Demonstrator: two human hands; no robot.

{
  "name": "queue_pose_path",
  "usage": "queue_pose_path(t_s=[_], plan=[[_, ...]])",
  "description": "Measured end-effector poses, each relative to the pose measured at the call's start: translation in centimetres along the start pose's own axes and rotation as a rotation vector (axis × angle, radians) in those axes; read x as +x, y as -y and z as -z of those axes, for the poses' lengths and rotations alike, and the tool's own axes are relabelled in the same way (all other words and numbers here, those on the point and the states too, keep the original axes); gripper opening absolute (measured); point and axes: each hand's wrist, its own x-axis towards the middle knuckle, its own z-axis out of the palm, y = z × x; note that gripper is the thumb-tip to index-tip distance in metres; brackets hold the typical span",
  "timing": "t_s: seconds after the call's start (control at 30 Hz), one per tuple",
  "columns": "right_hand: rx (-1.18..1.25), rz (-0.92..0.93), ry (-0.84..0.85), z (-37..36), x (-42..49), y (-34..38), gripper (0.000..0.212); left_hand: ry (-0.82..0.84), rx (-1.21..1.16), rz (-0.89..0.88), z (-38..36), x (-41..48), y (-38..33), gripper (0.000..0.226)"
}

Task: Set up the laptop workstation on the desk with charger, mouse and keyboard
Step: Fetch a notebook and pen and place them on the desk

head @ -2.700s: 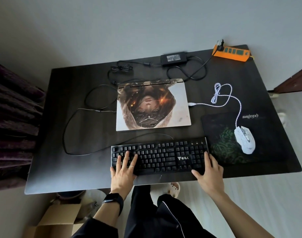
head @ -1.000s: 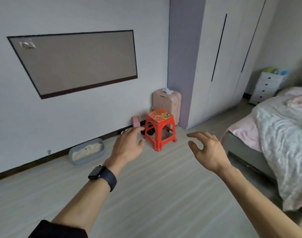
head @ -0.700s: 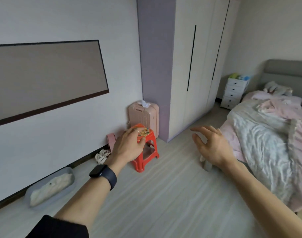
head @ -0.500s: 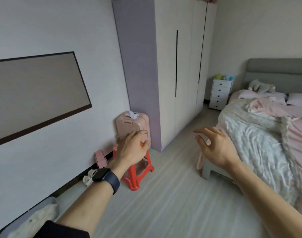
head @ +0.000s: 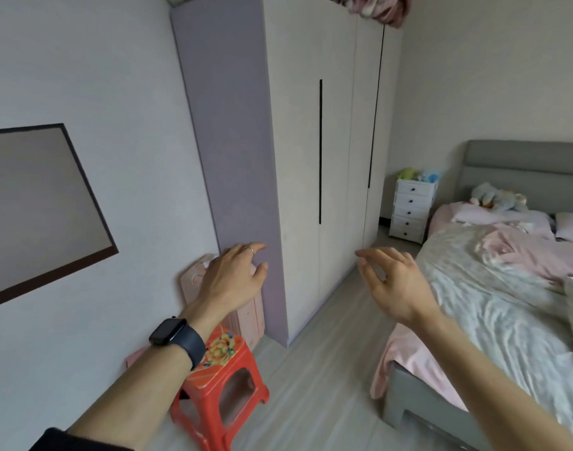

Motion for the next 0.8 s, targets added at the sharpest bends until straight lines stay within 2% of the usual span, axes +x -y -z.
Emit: queue_pose_path(t_s=[0.17,0.33,0.63,0.8], plan=[[-0.058,-0.019,0.013,-2.9,10.8,-4.1,0.036,0.006,-0.038,-0.023,-4.2,12.9,0.8,0.048],[-0.144,-0.027,-0.003,-5.1,22.2,-8.4,0.053,0.001,-0.076,-0.098,-8.1,26.4,0.3,0.046],[-0.283,-0.131,-0.101,-7.8,40.3,-17.5,0.034,0.038,-0.157,-0.284,-14.6,52.0,-2.8,0.046],[-0.367,-0.209,-0.116,-8.8,50.4,-24.6,0.039,0.039,-0.156,-0.376,-19.5,64.8,-6.8,0.047]])
